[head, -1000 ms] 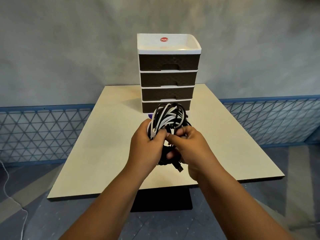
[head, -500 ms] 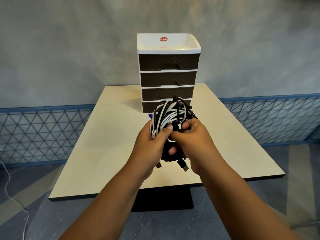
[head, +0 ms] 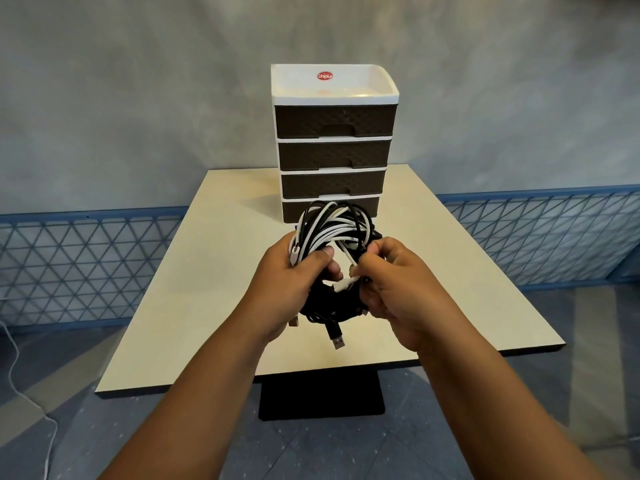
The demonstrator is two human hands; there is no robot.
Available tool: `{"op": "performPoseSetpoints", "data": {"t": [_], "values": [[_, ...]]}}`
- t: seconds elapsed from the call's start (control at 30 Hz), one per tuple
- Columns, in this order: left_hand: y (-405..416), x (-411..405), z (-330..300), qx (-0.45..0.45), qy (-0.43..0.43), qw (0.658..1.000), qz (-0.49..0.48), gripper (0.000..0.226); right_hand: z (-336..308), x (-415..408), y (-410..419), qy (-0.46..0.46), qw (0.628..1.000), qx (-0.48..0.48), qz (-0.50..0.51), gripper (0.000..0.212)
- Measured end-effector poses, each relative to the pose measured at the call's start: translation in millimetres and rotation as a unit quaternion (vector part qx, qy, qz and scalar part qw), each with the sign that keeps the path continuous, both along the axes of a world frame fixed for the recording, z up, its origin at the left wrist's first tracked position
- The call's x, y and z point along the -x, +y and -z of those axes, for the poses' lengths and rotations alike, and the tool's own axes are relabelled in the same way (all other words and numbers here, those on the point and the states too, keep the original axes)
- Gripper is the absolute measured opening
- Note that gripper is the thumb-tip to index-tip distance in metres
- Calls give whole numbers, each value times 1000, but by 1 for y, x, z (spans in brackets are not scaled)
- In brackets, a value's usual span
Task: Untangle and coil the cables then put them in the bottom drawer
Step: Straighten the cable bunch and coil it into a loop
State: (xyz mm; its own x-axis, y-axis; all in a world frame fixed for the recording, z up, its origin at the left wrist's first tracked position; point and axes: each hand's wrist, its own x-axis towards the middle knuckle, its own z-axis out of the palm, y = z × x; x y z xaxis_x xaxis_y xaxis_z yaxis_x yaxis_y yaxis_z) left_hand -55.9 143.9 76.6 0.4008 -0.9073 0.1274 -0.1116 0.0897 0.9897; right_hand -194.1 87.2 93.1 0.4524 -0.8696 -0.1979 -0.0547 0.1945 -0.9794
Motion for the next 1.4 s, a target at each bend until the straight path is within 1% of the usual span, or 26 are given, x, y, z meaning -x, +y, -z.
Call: {"op": "performPoseSetpoints", "data": {"t": [0.1, 0.23, 0.33, 0.4, 0.5, 0.57, 0.6, 0.63, 0.67, 0.73, 0.77, 0.8, 0.83, 0.87, 0.97, 1.0, 1.03, 1.07, 1.13, 1.17, 1.2, 1.23, 1.27, 1.3, 1.33, 1.4], "values": [[2, -1, -2, -8, -17, 1000, 4, 6, -3, 6, 1, 4, 1000, 5, -12, 17], [2, -1, -3, -25, -63, 998, 7, 8, -2, 10, 2, -5, 1000, 8, -7, 17], [4, -3, -5, -31, -106, 994, 10, 15, 0, 14, 3, 12, 1000, 14, 6, 13], [4, -4, -5, -36, -118, 992, 7, 15, 0, 16, 4, 11, 1000, 18, 1, 12], [4, -4, -4, -30, -84, 996, -3, 4, -1, 21, 7, 15, 998, 47, -48, 11], [3, -3, -3, -15, -40, 999, -15, 6, 0, 25, 9, 44, 991, 101, -72, 9], [3, -1, -3, -3, -14, 1000, -19, 7, 2, 26, 11, 65, 985, 144, -73, 10], [3, 2, -5, 9, 7, 1000, -20, 9, 4, 27, 14, 97, 972, 203, -70, 10], [3, 4, -7, 20, 19, 999, -19, 11, 6, 27, 17, 137, 951, 270, -60, 11], [3, 8, -12, 33, 35, 999, -15, 14, 13, 25, 27, 219, 886, 407, -33, 12], [2, 8, -13, 36, 45, 998, -12, 16, 14, 24, 32, 244, 851, 464, -21, 9], [1, 6, -15, 35, 57, 998, -7, 19, 14, 24, 36, 256, 823, 506, -12, 7], [0, 3, -16, 32, 69, 997, -2, 24, 14, 25, 38, 260, 806, 532, -6, 9], [0, -1, -18, 29, 81, 996, 5, 28, 14, 28, 37, 250, 803, 541, -1, 14], [4, -15, -25, 1, 97, 994, 44, 34, 4, 43, 26, 153, 854, 495, 52, 21], [7, -19, -27, -14, 91, 994, 66, 35, -2, 50, 20, 131, 863, 482, 80, 20], [9, -22, -30, -31, 79, 992, 96, 35, -7, 55, 12, 129, 865, 475, 97, 21], [11, -24, -32, -47, 67, 988, 130, 34, -12, 59, 5, 138, 872, 461, 92, 28], [13, -22, -36, -69, 60, 977, 195, 26, -14, 59, -9, 142, 911, 387, 4, 51], [14, -18, -37, -79, 63, 970, 221, 23, -11, 56, -13, 118, 935, 329, -56, 62], [14, -15, -37, -89, 67, 964, 241, 21, -5, 52, -14, 73, 954, 269, -107, 71], [13, -12, -37, -100, 74, 958, 258, 18, 3, 49, -14, 17, 967, 212, -142, 75], [13, -9, -37, -112, 83, 952, 271, 14, 11, 47, -13, -31, 972, 168, -161, 71], [13, -8, -37, -127, 94, 947, 281, 12, 16, 45, -10, -60, 973, 145, -168, 64], [12, -7, -37, -147, 105, 941, 286, 13, 19, 44, -6, -73, 974, 131, -170, 57], [11, -8, -35, -188, 132, 933, 279, 23, 25, 42, -1, -101, 976, 91, -167, 48]]}}
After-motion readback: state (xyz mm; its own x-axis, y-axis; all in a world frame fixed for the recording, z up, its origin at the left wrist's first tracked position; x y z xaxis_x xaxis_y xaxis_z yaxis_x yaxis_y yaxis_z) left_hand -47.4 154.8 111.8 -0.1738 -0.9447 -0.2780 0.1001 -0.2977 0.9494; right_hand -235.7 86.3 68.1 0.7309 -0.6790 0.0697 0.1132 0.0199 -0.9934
